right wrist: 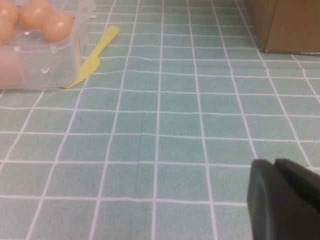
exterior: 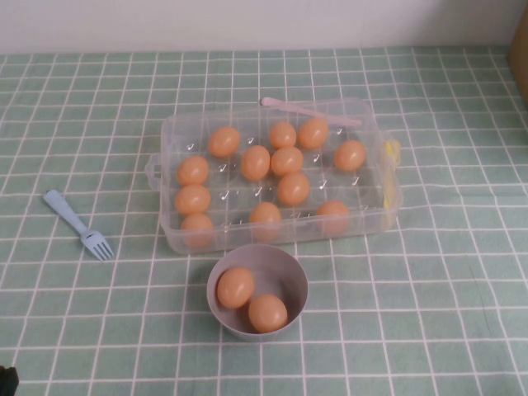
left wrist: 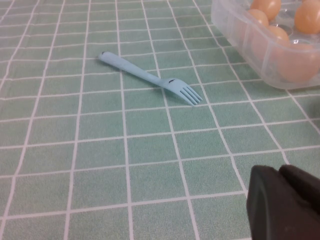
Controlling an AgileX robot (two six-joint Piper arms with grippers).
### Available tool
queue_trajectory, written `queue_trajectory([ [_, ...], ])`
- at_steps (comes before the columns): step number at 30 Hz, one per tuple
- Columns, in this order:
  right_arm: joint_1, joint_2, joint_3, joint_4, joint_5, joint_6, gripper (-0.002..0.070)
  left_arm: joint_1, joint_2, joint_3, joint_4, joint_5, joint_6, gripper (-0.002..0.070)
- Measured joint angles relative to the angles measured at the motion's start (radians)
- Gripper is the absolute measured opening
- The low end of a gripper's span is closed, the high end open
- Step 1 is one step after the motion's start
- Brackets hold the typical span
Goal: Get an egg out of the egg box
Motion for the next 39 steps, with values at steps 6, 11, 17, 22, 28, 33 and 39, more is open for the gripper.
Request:
queue_trajectory([
  [6,0.0,0.0,0.0,0.0,0.0,0.0,-0.0019,0.0,0.0,0.0,0.0,0.0,0.0,-0.0003],
  [11,0.0,-0.002,0.0,0.0,0.0,0.0,-0.0019,0.0,0.0,0.0,0.0,0.0,0.0,-0.0003],
  [17,0.0,-0.002,0.0,0.0,0.0,0.0,-0.0019,0.0,0.0,0.0,0.0,-0.002,0.0,-0.0003],
  [22,0.0,-0.002,0.0,0.0,0.0,0.0,-0.0019,0.0,0.0,0.0,0.0,-0.003,0.0,-0.0003],
  [28,0.0,-0.002,0.0,0.0,0.0,0.0,-0.0019,0.0,0.0,0.0,-0.143,-0.074,-0.037,-0.0003],
  [33,0.0,-0.002,0.0,0.0,0.0,0.0,-0.0019,0.0,0.0,0.0,-0.409,-0.198,-0.06,-0.0003],
  [39,0.0,-0.002,0.0,0.0,0.0,0.0,-0.0019,0.0,0.0,0.0,-0.567,-0.243,-0.064,-0.0003],
])
